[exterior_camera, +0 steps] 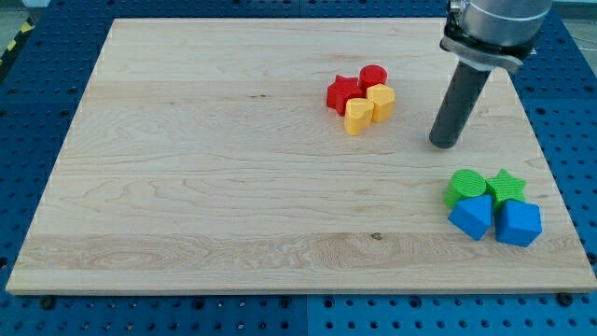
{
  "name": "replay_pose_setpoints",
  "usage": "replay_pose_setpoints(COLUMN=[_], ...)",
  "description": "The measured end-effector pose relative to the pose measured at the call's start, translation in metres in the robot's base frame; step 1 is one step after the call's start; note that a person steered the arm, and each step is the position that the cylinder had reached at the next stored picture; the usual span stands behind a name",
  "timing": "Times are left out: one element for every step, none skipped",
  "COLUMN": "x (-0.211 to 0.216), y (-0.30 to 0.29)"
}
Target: Separate the yellow blocks
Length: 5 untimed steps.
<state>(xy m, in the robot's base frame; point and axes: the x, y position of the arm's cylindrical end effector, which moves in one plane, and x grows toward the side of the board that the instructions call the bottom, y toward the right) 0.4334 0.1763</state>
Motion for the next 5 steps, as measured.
replay_pose_setpoints(x=[-0.024, -0.024, -0.029, -0.049, -0.050], y=[0.000, -0.012, -0.037, -0.055, -0.055])
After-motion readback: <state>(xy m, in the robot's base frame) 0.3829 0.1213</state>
